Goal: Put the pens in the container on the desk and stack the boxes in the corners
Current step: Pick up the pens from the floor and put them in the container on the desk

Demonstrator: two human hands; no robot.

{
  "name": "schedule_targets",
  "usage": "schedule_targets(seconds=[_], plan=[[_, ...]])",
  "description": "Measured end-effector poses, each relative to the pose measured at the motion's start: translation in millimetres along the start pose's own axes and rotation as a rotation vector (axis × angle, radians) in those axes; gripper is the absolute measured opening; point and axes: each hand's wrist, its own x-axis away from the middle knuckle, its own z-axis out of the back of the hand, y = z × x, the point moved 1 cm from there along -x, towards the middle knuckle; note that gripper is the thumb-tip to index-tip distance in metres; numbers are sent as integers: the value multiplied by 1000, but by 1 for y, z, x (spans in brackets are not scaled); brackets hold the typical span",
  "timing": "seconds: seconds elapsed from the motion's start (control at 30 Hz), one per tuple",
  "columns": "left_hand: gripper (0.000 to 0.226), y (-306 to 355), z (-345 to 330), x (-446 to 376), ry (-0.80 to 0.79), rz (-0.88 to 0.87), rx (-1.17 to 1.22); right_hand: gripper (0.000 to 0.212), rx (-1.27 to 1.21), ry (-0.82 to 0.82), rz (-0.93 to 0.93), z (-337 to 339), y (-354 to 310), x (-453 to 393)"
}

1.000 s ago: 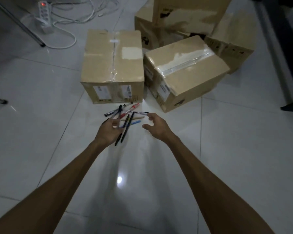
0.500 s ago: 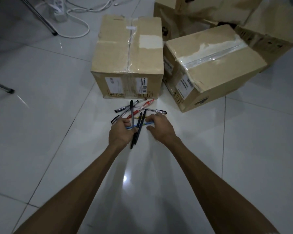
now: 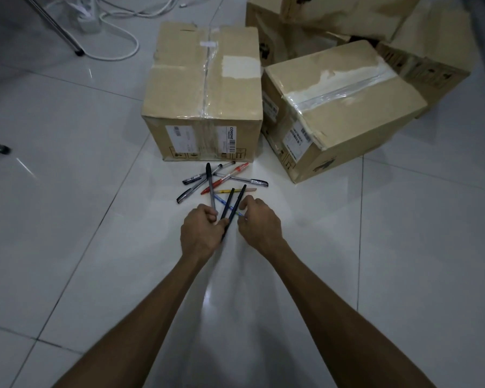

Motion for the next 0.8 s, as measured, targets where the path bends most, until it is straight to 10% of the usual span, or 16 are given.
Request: schedule_targets(seconds=[0.37, 0.8], plan=[[16, 5, -4, 4, -34, -60, -56, 36, -135, 8, -300, -2, -21, 1], [10, -2, 7, -5, -25, 134, 199, 25, 39, 5, -172, 2, -22, -1]])
